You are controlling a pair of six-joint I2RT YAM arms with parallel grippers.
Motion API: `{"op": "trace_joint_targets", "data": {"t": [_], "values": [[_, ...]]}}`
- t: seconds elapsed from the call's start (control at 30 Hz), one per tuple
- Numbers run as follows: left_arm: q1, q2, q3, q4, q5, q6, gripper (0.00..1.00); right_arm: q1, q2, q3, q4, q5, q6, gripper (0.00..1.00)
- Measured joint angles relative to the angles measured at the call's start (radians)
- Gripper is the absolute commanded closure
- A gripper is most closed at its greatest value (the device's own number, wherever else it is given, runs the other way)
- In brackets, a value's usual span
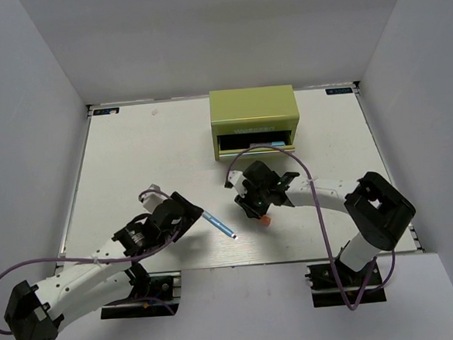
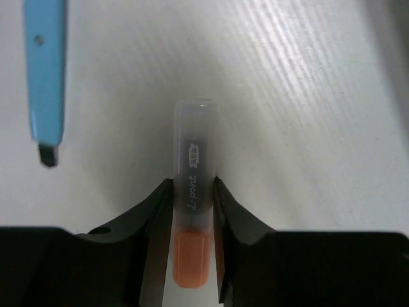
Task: Sort the stationery into containers
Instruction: Pick up the pen from the center of the board, then place the pen in the storage box.
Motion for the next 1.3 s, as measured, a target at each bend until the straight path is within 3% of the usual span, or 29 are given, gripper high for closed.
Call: {"op": "trace_joint_targets", "data": {"t": [0.23, 0.5, 1.07, 1.17, 1.2, 1.3], "values": [[0.0, 0.153, 0.003, 0.052, 0.074, -0.031, 0.16, 0.0, -0.118, 0.118, -0.144, -0.065, -0.212, 0.88], [0.0, 0.174, 0.009, 0.093, 0.119, -0.077, 0.16, -0.029, -0.209, 0.373, -0.156, -0.018, -0.454, 0.88], [0.0, 0.19, 0.01, 0.134, 0.154, -0.116, 0.16, -0.174, -0.066, 0.425, -0.089, 0.079, -0.854, 0.9], [0.0, 0.173, 0.01, 0.134, 0.157, -0.117, 0.16, -0.191, -0.04, 0.428, -0.074, 0.077, -0.885, 0.77], [0.0, 0.169, 0.01, 0.135, 0.157, -0.117, 0.16, -0.195, -0.027, 0.433, -0.074, 0.076, -0.888, 0.62], [0.0, 0.157, 0.01, 0.134, 0.159, -0.119, 0.16, -0.205, 0.011, 0.456, -0.076, 0.075, -0.89, 0.44]]}}
